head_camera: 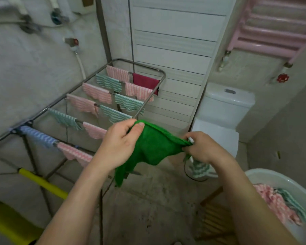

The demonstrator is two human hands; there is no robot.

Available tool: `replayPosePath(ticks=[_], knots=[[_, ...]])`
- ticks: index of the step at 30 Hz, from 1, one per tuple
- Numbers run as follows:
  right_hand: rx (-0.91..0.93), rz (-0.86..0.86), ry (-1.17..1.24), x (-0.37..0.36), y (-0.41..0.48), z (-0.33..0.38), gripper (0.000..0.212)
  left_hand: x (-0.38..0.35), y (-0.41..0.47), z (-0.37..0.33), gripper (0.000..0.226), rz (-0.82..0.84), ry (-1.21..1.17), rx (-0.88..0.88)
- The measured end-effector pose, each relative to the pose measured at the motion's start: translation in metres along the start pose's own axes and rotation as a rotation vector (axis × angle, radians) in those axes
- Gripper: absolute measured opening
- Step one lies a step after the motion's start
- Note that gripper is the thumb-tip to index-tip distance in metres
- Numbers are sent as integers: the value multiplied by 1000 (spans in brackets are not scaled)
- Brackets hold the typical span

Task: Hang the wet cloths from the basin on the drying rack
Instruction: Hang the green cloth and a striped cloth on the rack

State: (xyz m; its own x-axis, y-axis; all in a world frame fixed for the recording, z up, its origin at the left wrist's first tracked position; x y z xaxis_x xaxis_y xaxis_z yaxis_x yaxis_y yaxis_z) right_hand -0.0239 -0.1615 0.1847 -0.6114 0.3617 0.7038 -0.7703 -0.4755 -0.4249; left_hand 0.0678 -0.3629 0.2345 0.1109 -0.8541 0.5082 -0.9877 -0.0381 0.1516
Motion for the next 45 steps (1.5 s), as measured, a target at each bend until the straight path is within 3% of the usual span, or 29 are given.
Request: replayPosePath(ticks=[5, 10, 13, 14, 17, 19, 21, 26, 29, 32, 39, 45], knots=[[101, 37, 378, -3, 7, 23, 5, 33, -25, 17, 48, -71, -213, 178], [270, 343, 970, -29, 13, 80, 29, 86, -64, 37, 27, -481, -604, 327], [333, 426, 1075, -46, 20, 120, 61, 108, -81, 36, 36, -531, -654, 356], [352, 505, 1114, -54, 20, 137, 61, 115, -88, 35, 43, -538, -651, 347], [444, 778, 1206, -68, 8, 189, 31, 129, -107, 27, 43, -574, -705, 280], [557, 882, 1124, -75, 0, 221, 31, 147, -130, 23, 35, -643, -745, 204], [683, 851, 996, -74, -5, 245, 29, 162, -148, 17, 26, -645, -735, 160], [860, 714, 767, -92, -2, 320, 21, 228, -227, 19, 7, -994, -384, 247], [948, 517, 637, -102, 14, 357, 20, 258, -257, 18, 14, -1145, -158, 298], [1033, 519, 496, -130, 8, 403, 13, 283, -296, 17, 20, -1225, -24, 332], [1091, 558, 487, -200, -18, 484, 27, 336, -386, 38, 22, -1473, -41, 334], [1076, 458, 418, -265, -3, 520, 32, 366, -425, 79, 20, -1449, -94, 357]])
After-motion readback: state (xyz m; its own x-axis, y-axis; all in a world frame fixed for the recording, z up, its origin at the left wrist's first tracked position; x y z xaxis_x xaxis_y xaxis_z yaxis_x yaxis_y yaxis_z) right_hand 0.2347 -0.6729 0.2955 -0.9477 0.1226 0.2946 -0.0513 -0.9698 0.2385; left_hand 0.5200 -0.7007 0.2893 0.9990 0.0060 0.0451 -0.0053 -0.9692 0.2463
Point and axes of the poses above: each hand's wrist, its own y-axis towards the middle knuckle, its own x-axis out of the back of the hand, z = x × y, the point moved 6 cm from there along y, towards the middle knuckle, and after that the axes turned 12 degrees about z, right-handed, at the moved point
